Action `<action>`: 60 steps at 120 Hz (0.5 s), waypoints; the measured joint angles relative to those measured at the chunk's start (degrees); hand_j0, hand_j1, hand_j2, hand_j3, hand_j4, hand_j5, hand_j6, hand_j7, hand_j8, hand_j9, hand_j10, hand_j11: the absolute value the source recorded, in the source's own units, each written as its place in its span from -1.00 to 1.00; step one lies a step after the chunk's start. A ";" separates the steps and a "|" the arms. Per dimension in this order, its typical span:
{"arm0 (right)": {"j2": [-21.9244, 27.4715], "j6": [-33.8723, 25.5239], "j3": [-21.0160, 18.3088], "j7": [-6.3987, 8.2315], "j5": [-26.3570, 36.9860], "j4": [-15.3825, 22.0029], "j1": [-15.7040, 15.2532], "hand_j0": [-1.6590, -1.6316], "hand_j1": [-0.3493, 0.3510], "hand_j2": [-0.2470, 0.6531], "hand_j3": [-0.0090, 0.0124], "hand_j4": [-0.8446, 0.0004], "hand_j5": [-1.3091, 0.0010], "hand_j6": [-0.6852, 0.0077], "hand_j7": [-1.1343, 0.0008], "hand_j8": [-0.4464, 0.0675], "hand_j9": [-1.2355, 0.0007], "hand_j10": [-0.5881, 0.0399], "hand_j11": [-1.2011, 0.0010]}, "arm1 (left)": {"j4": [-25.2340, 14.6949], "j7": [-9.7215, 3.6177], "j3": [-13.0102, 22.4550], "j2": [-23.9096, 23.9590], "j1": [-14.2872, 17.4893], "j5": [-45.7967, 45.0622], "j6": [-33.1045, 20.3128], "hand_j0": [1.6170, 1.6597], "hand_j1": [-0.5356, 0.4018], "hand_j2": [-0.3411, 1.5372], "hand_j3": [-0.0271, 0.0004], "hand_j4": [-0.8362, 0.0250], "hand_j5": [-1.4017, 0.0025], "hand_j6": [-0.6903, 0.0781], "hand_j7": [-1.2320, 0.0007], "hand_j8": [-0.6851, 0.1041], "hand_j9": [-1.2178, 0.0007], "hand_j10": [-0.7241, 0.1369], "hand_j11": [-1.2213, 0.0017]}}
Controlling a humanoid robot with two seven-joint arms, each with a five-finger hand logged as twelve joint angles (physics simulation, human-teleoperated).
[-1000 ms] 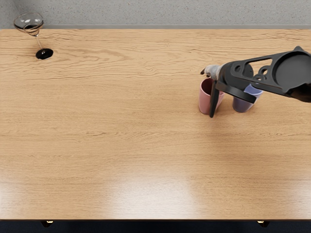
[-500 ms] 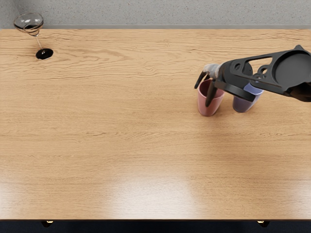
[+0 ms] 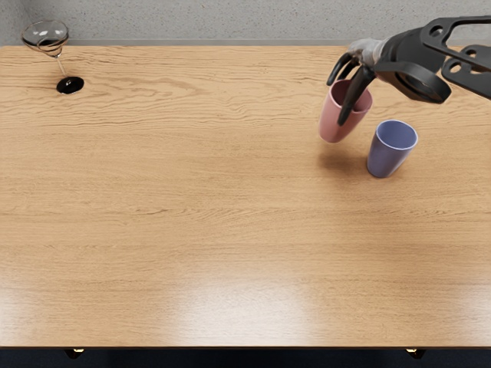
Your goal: Pick up cup and place in cup with right hand
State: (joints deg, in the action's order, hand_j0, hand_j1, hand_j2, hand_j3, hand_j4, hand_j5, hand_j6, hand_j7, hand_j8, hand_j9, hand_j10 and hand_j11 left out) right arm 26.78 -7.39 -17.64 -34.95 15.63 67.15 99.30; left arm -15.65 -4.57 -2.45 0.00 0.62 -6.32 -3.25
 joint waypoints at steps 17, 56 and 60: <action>3.94 3.07 0.49 0.00 -0.31 0.16 4.16 -0.70 0.39 0.81 -0.18 -0.78 -0.87 -0.10 -0.90 0.18 -0.88 0.11 -0.89 | 0.00 0.00 0.00 0.00 0.00 0.00 0.00 0.92 0.88 -0.64 0.98 0.93 0.99 0.79 0.99 0.73 0.99 0.67 0.99; 11.36 8.24 -1.40 -0.03 -0.38 0.47 5.89 -0.92 0.52 0.88 0.02 -0.84 -1.00 0.11 -0.98 0.43 -1.00 0.27 -1.00 | 0.00 0.00 -0.01 0.00 0.00 0.00 0.00 0.92 0.88 -0.64 0.98 0.93 0.99 0.79 0.99 0.73 0.99 0.67 0.99; 11.54 8.34 -1.66 -0.03 -0.30 0.47 5.76 -0.92 0.49 0.82 -0.05 -0.85 -0.99 0.10 -0.98 0.43 -0.99 0.26 -1.00 | 0.00 0.00 -0.01 0.00 0.02 0.00 0.00 0.92 0.88 -0.64 0.98 0.93 0.99 0.79 0.99 0.73 0.99 0.67 0.99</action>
State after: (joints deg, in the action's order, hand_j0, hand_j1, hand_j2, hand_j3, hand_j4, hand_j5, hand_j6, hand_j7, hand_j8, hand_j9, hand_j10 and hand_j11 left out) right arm 38.31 0.95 -19.29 -34.98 15.33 67.63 105.06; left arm -15.64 -4.57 -2.47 0.00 0.64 -6.32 -3.25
